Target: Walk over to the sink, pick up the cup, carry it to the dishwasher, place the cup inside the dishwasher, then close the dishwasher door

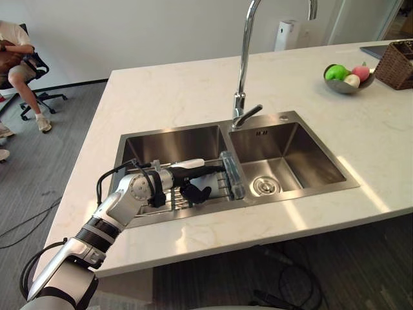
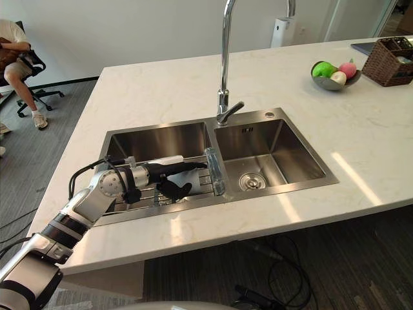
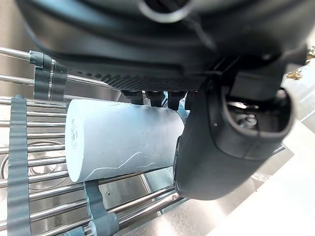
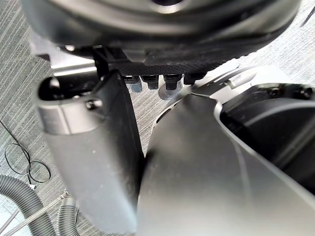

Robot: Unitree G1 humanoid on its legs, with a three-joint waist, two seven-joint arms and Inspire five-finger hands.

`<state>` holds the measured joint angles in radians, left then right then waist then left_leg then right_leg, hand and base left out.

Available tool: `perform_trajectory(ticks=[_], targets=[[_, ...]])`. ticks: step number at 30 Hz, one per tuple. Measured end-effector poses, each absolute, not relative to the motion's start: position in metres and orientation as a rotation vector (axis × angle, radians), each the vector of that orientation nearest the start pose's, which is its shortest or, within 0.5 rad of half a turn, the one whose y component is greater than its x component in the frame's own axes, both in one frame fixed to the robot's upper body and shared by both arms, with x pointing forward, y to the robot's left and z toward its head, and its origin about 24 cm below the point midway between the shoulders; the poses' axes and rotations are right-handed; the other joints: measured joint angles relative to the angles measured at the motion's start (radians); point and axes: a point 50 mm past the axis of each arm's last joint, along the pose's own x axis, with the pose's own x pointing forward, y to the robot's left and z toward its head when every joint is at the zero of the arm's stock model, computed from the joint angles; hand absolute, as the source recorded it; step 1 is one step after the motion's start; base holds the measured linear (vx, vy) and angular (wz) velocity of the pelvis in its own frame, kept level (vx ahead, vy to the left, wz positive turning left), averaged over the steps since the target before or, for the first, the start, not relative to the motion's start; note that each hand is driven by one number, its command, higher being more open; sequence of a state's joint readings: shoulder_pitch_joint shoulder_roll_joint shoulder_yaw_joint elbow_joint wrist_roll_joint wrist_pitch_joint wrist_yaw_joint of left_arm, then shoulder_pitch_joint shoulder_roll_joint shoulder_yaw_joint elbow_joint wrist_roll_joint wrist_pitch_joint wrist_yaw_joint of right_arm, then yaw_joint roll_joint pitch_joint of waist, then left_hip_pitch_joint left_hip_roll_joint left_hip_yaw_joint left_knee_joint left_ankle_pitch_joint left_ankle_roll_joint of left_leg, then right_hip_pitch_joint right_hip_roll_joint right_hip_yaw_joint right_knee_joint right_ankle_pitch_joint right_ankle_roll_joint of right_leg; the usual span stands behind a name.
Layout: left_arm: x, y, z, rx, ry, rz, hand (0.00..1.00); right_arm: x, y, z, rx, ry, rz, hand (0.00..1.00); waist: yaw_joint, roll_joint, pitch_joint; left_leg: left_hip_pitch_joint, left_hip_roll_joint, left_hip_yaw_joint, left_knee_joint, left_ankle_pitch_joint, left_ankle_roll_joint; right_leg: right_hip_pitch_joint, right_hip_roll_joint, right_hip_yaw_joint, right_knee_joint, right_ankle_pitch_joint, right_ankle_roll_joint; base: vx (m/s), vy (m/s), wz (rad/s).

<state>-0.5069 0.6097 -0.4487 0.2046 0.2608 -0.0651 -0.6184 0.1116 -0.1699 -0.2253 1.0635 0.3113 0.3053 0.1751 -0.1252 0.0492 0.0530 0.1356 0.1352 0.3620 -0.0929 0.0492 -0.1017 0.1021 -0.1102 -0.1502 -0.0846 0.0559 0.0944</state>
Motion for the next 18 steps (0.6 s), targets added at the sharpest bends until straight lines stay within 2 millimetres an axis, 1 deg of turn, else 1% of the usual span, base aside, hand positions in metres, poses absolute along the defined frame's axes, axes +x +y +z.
perform_trajectory(ticks=[5, 9, 14, 18], targets=[[0.315, 0.145, 0.09, 1.087, 0.065, -0.902, 1.0, 0.056, -0.223, -0.165, 0.441, 1.347, -0.32, 1.0, -0.005, 0.0, 0.0, 0.002, 0.0, 0.004, 0.0, -0.003, -0.001, 0.0, 0.0, 0.004, 0.0, 0.0, 0.0, 0.0, -0.003, -0.02], [0.323, 0.146, 0.088, 1.124, 0.117, -0.888, 1.0, 0.057, -0.223, -0.165, 0.43, 1.355, -0.299, 1.0, -0.01, -0.001, -0.001, 0.005, 0.0, 0.006, 0.0, -0.003, -0.001, 0.001, 0.0, 0.006, 0.0, 0.0, 0.0, -0.02, -0.007, -0.01], [0.331, 0.148, 0.088, 1.136, 0.207, -0.937, 1.0, 0.057, -0.223, -0.165, 0.429, 1.369, -0.276, 1.0, -0.026, -0.002, -0.007, 0.007, 0.0, 0.009, 0.0, -0.005, -0.002, 0.001, 0.001, 0.01, -0.002, 0.0, 0.0, -0.01, -0.003, 0.0], [0.333, 0.147, 0.085, 1.148, 0.258, -0.98, 1.0, 0.056, -0.224, -0.165, 0.416, 1.384, -0.26, 1.0, -0.028, -0.003, -0.019, 0.011, 0.0, 0.015, 0.0, -0.008, -0.003, 0.001, 0.002, 0.016, -0.002, 0.0, 0.0, -0.01, -0.011, -0.05]])
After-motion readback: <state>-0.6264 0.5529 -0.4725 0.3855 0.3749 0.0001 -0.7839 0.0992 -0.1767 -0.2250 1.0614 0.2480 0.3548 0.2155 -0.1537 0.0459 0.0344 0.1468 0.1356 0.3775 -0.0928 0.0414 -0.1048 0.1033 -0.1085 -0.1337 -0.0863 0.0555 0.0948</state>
